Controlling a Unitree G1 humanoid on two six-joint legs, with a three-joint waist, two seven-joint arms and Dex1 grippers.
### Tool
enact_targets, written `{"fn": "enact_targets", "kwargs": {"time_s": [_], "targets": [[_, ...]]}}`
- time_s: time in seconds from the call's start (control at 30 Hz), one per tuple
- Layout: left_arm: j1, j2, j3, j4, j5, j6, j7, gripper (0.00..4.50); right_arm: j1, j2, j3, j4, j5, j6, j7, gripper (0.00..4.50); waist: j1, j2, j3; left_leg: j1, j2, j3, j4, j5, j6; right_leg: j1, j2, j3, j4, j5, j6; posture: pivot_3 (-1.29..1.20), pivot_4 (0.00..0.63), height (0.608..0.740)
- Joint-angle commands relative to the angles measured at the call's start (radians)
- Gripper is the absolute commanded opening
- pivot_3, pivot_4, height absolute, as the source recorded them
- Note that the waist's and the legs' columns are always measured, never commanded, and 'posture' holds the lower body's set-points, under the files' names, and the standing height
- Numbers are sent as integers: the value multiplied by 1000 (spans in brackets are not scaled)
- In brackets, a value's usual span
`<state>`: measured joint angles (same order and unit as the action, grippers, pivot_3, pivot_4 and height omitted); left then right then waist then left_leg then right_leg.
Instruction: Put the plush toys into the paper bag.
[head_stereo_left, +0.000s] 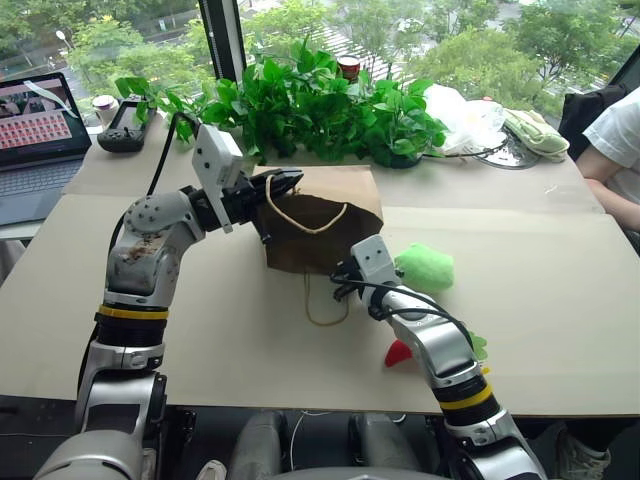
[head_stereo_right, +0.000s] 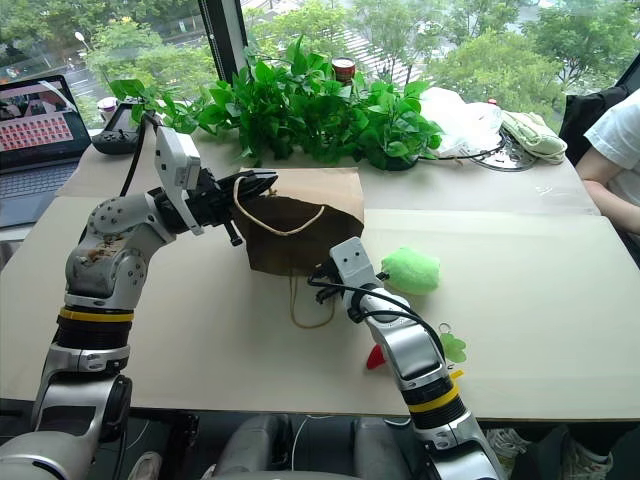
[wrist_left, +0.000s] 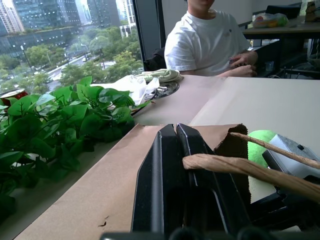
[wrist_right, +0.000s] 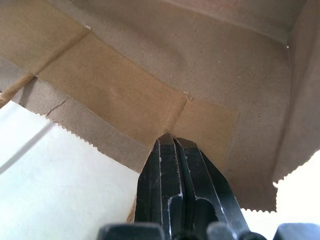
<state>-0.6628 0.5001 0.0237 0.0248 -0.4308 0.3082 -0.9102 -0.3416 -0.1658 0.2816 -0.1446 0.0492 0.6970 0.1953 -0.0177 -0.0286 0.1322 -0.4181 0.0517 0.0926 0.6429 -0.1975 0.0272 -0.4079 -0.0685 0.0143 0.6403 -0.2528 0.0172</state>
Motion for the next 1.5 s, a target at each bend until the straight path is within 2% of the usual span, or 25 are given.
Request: {"fn": "enact_targets", "kwargs": {"time_s": [0.03, 0.3, 0.57, 0.63, 0.67, 0.87, 1.0, 1.03, 1.2, 1.5], "targets": [[-1, 5, 17, -41, -9, 3, 8, 0, -1, 7, -20, -14, 6, 24, 15, 9, 0, 0, 0, 0, 0, 0, 0, 0, 0, 0, 0, 0, 0, 0, 0, 0, 150, 740], [13, 4, 13, -34, -5, 1, 8, 0, -15, -12, -167, -253, 159, 135, 107, 9, 4, 0, 0, -1, 0, 0, 0, 0, 0, 0, -1, 0, -1, 0, 0, 0, 150, 740], [12, 2, 16, -5, -1, -9, 3, 0, -56, -40, -217, -363, 234, 260, 114, 9, 2, 0, 0, -1, 0, -1, 0, 0, 0, 0, 0, 0, -1, 0, 0, 0, 150, 740], [11, 0, 16, 1, -1, -13, 3, 0, -69, -46, -247, -391, 255, 290, 115, 604, 3, 0, 0, -1, 0, -1, 0, 0, 0, 0, 0, 0, -1, 0, 0, 0, 150, 740], [10, -1, 15, 4, 0, -15, 3, 0, -73, -63, -271, -409, 268, 306, 126, 718, 4, 0, 0, -1, 0, -1, 0, 0, 0, 0, 0, 0, -1, 0, 0, 0, 150, 740], [8, -1, 15, 15, 3, -22, 1, 0, -72, -234, -410, -449, 343, 362, 209, 2793, 11, 0, 0, -3, -1, -1, 0, 0, 0, 0, -1, -1, -4, 0, 0, 0, 150, 740], [8, -1, 14, 20, 5, -26, -1, 0, -52, -350, -403, -408, 314, 383, 210, 4228, 8, 0, 0, -3, -1, -2, -1, 0, 0, 1, 0, -1, -8, 0, 0, 0, 150, 740], [8, -1, 14, 20, 5, -26, -2, 0, -38, -376, -388, -392, 299, 388, 208, 4473, 6, 0, 0, -3, -1, -2, -2, 0, 0, 1, 0, -1, -8, 0, 0, 0, 150, 740], [6, -4, 12, 20, 7, -27, -1, 0, 14, -406, -333, -324, 260, 425, 165, 4473, 5, 0, 0, -4, -1, -2, -2, 0, 0, 1, 0, 0, -9, 0, 0, 0, 150, 740], [13, -13, 4, 12, 21, -31, 1, 0, 60, -361, -309, -258, 231, 463, 107, 4473, 6, 0, 0, -4, -1, -2, -2, 0, 0, 2, 0, 0, -9, 0, 0, 0, 150, 740]]}}
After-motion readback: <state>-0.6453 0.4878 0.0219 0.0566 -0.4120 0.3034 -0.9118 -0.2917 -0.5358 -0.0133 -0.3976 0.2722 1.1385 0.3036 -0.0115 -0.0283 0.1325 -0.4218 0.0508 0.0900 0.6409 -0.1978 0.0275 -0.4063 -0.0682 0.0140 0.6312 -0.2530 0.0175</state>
